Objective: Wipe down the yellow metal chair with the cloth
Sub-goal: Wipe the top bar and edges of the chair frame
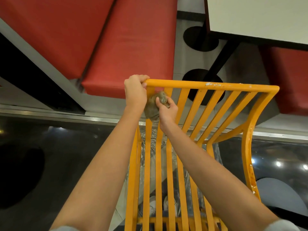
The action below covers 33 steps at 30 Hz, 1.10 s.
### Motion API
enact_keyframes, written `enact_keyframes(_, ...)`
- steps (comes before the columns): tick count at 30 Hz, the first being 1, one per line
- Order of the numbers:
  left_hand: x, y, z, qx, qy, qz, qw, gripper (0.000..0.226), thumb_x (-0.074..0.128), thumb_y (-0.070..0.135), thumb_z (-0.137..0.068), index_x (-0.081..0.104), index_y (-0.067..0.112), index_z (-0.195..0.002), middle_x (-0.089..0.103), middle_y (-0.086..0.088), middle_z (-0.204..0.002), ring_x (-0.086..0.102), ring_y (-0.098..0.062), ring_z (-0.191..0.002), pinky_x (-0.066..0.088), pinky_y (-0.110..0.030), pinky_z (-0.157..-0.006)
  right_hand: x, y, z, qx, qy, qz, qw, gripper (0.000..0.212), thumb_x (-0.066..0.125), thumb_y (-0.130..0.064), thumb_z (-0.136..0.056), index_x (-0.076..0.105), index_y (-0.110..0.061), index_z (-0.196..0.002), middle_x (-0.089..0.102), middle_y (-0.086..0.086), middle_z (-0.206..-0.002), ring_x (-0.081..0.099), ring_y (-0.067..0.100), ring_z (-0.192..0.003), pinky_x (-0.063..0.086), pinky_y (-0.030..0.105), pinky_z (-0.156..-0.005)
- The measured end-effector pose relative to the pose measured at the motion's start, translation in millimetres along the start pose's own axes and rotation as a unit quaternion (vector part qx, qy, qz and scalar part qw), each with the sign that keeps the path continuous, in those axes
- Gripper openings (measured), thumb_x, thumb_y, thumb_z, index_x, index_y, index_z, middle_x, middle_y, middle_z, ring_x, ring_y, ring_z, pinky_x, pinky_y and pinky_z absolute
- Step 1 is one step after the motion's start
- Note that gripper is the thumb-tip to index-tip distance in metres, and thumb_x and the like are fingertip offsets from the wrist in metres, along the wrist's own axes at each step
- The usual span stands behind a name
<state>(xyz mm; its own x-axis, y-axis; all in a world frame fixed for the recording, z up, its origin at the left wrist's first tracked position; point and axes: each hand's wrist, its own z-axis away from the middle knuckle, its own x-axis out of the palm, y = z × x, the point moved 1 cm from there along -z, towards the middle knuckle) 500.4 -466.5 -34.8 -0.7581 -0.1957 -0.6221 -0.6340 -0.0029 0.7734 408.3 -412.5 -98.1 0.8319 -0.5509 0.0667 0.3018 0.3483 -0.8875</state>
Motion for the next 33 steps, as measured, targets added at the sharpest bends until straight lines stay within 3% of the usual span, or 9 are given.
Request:
enact_keyframes(3, 0, -1, 0, -0.012, -0.004, 0.000, 1.000, 0.037, 0.052, -0.009, -0.088, 0.073, 0.009, -0.113, 0.070, -0.010, -0.115, 0.061, -0.022, -0.113, 0.042, -0.020, -0.098, 2, 4, 0, -0.031, 0.033, 0.056, 0.997, 0.025, 0.079, -0.024, -0.082, 0.072, -0.011, -0.102, 0.073, 0.004, -0.099, 0.067, 0.020, -0.096, 0.056, 0.043, -0.090)
enact_keyframes(6, -1, 0, -1, -0.008, -0.009, -0.002, 1.000, 0.037, 0.052, -0.008, -0.087, 0.073, 0.009, -0.112, 0.070, -0.011, -0.115, 0.060, -0.023, -0.115, 0.043, -0.024, -0.102, 10, -8, 4, -0.149, 0.002, 0.083, 0.985, 0.017, 0.080, -0.018, -0.082, 0.074, -0.007, -0.094, 0.070, -0.001, -0.087, 0.063, 0.007, -0.080, 0.054, 0.027, -0.079)
enact_keyframes(10, -3, 1, -2, -0.013, -0.017, -0.003, 1.000, 0.036, 0.052, -0.007, -0.089, 0.073, 0.010, -0.113, 0.069, -0.012, -0.116, 0.061, -0.024, -0.115, 0.044, -0.027, -0.103, 6, 7, 7, -0.105, 0.032, 0.131, 0.985, 0.028, 0.089, -0.021, -0.069, 0.078, -0.007, -0.091, 0.069, -0.003, -0.081, 0.061, 0.008, -0.075, 0.052, 0.029, -0.074)
enact_keyframes(16, 0, -3, -4, -0.023, -0.020, 0.008, 1.000, 0.037, 0.051, -0.008, -0.088, 0.073, 0.010, -0.112, 0.069, -0.011, -0.116, 0.062, -0.021, -0.113, 0.038, -0.013, -0.092, 12, -15, 1, -0.237, -0.036, 0.117, 0.964, 0.015, 0.083, -0.013, -0.076, 0.078, -0.010, -0.089, 0.071, -0.008, -0.076, 0.062, -0.010, -0.069, 0.049, 0.015, -0.068)
enact_keyframes(21, -2, -2, -1, -0.006, -0.017, 0.007, 1.000, 0.034, 0.052, -0.006, -0.091, 0.073, 0.012, -0.111, 0.069, -0.011, -0.116, 0.061, -0.025, -0.114, 0.044, -0.024, -0.100, -7, 42, -8, -0.094, -0.047, 0.258, 0.960, 0.027, 0.087, -0.020, -0.072, 0.078, -0.007, -0.094, 0.075, 0.007, -0.090, 0.067, 0.018, -0.086, 0.054, 0.034, -0.079)
enact_keyframes(25, -5, -1, 0, 0.002, -0.024, 0.005, 1.000, 0.033, 0.053, -0.007, -0.091, 0.072, 0.009, -0.113, 0.069, -0.011, -0.119, 0.060, -0.023, -0.116, 0.039, -0.018, -0.100, -24, 34, -7, -0.066, -0.036, 0.184, 0.980, 0.020, 0.084, -0.020, -0.076, 0.078, -0.010, -0.092, 0.075, 0.004, -0.093, 0.067, 0.017, -0.087, 0.055, 0.039, -0.080)
enact_keyframes(28, -5, 0, -2, 0.018, -0.048, -0.032, 0.998, 0.038, 0.051, -0.010, -0.090, 0.069, 0.008, -0.118, 0.068, -0.013, -0.120, 0.058, -0.028, -0.120, 0.035, -0.036, -0.113, -57, -1, 13, -0.133, -0.017, 0.123, 0.983, 0.009, 0.079, -0.022, -0.083, 0.077, -0.015, -0.088, 0.074, -0.002, -0.083, 0.069, 0.013, -0.084, 0.058, 0.038, -0.076)
enact_keyframes(30, -3, 9, 0, 0.030, -0.070, -0.144, 0.987, 0.039, 0.049, -0.009, -0.090, 0.066, 0.009, -0.120, 0.064, -0.014, -0.120, 0.053, -0.033, -0.121, 0.017, -0.055, -0.119, -81, -34, 31, -0.226, 0.017, 0.110, 0.968, 0.011, 0.079, -0.020, -0.084, 0.076, -0.014, -0.093, 0.074, -0.003, -0.085, 0.069, 0.009, -0.086, 0.058, 0.032, -0.075)
enact_keyframes(33, 5, 31, 8, 0.069, -0.078, -0.238, 0.966, 0.038, 0.047, 0.002, -0.093, 0.061, 0.014, -0.126, 0.057, -0.009, -0.123, 0.045, -0.029, -0.126, 0.000, -0.065, -0.115, -106, -83, 40, -0.418, 0.073, 0.123, 0.897, 0.021, 0.080, -0.010, -0.082, 0.072, -0.002, -0.099, 0.072, 0.008, -0.100, 0.067, 0.015, -0.098, 0.054, 0.027, -0.086)
